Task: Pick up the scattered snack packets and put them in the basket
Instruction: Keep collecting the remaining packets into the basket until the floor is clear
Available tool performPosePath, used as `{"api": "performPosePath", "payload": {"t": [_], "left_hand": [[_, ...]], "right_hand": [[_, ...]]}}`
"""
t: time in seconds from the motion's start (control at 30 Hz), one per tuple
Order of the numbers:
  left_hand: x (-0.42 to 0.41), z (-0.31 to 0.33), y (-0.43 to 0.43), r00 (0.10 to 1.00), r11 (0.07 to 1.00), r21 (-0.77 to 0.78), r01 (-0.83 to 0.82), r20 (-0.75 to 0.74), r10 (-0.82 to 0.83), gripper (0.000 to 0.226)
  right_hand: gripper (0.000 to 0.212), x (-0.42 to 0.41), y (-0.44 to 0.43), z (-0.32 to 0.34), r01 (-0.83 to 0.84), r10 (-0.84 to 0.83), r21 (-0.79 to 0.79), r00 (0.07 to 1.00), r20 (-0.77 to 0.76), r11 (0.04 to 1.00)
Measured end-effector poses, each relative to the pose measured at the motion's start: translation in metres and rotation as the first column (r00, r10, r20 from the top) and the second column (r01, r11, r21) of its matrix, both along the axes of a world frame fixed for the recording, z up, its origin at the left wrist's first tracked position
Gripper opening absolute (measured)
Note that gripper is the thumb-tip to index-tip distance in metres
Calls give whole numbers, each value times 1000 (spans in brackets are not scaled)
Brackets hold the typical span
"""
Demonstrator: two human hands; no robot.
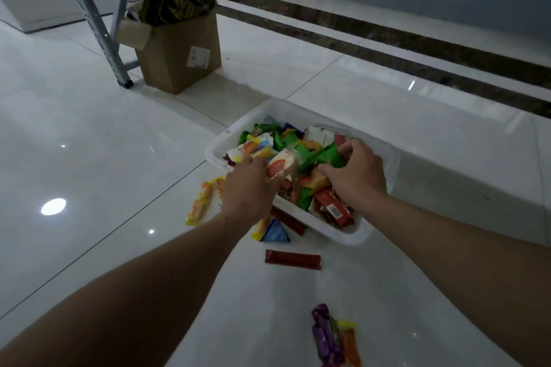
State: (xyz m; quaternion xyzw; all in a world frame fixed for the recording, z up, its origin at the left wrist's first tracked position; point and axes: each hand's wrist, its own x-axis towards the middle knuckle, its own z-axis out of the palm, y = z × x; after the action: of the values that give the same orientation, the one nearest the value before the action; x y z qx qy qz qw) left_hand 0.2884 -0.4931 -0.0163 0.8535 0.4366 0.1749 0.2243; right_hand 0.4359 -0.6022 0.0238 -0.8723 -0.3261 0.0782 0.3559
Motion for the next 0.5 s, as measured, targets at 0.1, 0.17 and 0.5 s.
{"api": "performPosePath", "payload": {"t": [0.1, 0.17, 0.5], "left_hand": [[36, 0, -1, 1000, 999, 45, 6, -3, -6, 37], [53, -3, 1, 1000, 998, 70, -6, -29, 8, 38], [34, -24, 4, 1000, 999, 47, -14, 9, 14, 56]], "right_hand": [[35, 29, 4, 0, 17, -17, -21, 1000, -12, 1000], [35, 44, 8, -2, 22, -22, -16, 1000, -13, 1000], [39, 52, 31, -26, -120, 121, -126, 993, -2, 985]]}}
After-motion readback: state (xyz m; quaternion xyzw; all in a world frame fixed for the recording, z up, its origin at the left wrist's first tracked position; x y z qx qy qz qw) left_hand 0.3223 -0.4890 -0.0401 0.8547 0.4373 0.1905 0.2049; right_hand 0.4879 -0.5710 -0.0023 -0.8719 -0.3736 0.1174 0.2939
